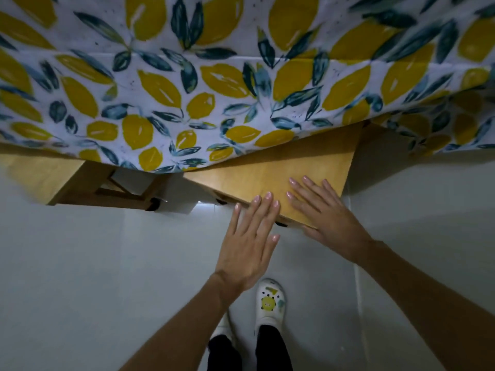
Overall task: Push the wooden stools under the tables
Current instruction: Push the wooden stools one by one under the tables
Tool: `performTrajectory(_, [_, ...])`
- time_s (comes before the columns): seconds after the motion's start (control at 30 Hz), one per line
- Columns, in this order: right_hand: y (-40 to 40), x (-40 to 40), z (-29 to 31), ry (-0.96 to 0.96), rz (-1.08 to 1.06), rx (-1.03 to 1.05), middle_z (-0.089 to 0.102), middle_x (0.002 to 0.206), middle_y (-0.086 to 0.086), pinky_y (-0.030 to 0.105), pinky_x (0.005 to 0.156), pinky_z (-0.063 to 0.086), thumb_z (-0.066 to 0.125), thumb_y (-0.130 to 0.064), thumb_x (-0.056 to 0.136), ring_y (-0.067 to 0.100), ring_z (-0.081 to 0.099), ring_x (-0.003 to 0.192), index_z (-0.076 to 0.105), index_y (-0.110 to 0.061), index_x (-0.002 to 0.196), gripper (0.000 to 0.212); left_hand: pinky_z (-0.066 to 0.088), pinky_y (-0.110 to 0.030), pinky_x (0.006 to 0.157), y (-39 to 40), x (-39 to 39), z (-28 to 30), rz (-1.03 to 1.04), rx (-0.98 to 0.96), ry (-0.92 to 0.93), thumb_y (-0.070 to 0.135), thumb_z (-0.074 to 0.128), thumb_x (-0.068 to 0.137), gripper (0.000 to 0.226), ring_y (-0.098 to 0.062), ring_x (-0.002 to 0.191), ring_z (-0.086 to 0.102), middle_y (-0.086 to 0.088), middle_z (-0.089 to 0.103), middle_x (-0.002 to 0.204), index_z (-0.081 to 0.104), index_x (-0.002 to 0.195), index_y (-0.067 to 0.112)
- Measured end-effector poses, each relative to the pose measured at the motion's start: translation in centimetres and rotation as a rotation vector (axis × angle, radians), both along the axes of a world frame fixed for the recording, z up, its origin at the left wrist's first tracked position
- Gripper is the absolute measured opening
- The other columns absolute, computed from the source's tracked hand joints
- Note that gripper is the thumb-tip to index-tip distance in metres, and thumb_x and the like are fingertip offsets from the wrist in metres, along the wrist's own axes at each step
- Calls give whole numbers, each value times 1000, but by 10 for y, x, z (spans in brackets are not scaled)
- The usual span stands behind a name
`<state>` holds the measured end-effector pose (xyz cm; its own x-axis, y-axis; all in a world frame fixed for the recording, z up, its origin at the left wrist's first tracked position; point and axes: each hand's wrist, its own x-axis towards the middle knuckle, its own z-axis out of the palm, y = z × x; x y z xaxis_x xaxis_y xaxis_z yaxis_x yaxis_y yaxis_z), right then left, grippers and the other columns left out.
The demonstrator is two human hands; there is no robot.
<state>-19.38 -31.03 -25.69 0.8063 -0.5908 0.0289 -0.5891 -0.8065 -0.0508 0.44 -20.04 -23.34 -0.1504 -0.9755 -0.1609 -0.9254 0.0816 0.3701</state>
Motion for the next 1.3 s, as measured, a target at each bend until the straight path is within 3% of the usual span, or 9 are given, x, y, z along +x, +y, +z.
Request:
performTrajectory(0.1, [-4, -27, 6, 41, 62, 22, 32, 155, 9, 50, 115, 22, 60, -36, 83, 28, 24, 145, 34, -19, 145, 70, 11, -46, 117, 0, 5, 0, -93, -5, -70, 37, 20, 101, 54, -13, 148, 7, 4, 11, 160, 13, 151, 19])
performTrajectory(0.17, [-1, -30, 12, 25, 35, -12, 37, 153, 10, 50, 114, 25, 46, -44, 89, 27, 29, 143, 43, -18, 141, 58, 8, -46, 118, -11, 22, -1, -63, -6, -76, 37, 19, 100, 54, -15, 148, 4, 4, 9, 160, 12, 152, 21])
performTrajectory(0.27, [26, -1, 16, -82, -280, -8, 38, 152, 14, 52, 114, 27, 44, -49, 93, 29, 33, 142, 53, -8, 135, 59, 4, -45, 119, -30, 51, -1, 2, -16, -145, 38, 16, 100, 55, -18, 148, 1, 0, 6, 161, 9, 152, 21])
performTrajectory(0.37, [52, 42, 13, -107, -681, 91, 25, 157, 17, 53, 118, 19, 36, -56, 95, 30, 19, 147, 34, -5, 147, 73, 6, -48, 119, -40, 62, 0, 6, -28, -231, 42, 14, 100, 56, -25, 148, 0, -2, 4, 161, 8, 152, 22])
performTrajectory(0.43, [57, 54, 10, -69, -786, 100, 20, 159, 16, 53, 119, 14, 35, -61, 94, 29, 16, 148, 28, -6, 150, 79, 8, -49, 119, -40, 61, -1, 18, -27, -241, 42, 16, 100, 56, -26, 148, -2, -4, 3, 161, 7, 152, 21])
performTrajectory(0.8, [25, 17, 9, -45, -662, 133, 18, 160, 11, 44, 120, 10, 29, -76, 87, 24, 12, 149, 27, -10, 151, 92, 3, -46, 119, -50, 35, -2, 78, -3, -169, 43, 13, 100, 57, -23, 148, -8, -3, -3, 161, 3, 152, 21])
performTrajectory(1.03, [-7, -7, 12, -73, -601, 153, 16, 161, 9, 42, 121, 7, 31, -76, 86, 22, 9, 150, 26, -11, 151, 93, -5, -44, 119, -67, 11, -6, 123, 14, -134, 44, 12, 99, 59, -22, 147, -15, -3, -11, 160, -3, 151, 22])
performTrajectory(1.3, [-22, -19, 12, -112, -578, 160, 14, 162, 8, 42, 121, 7, 35, -75, 86, 21, 7, 150, 25, -12, 152, 92, -3, -46, 119, -78, 2, -7, 128, 7, -117, 44, 12, 99, 59, -23, 147, -15, -4, -13, 160, -5, 151, 21])
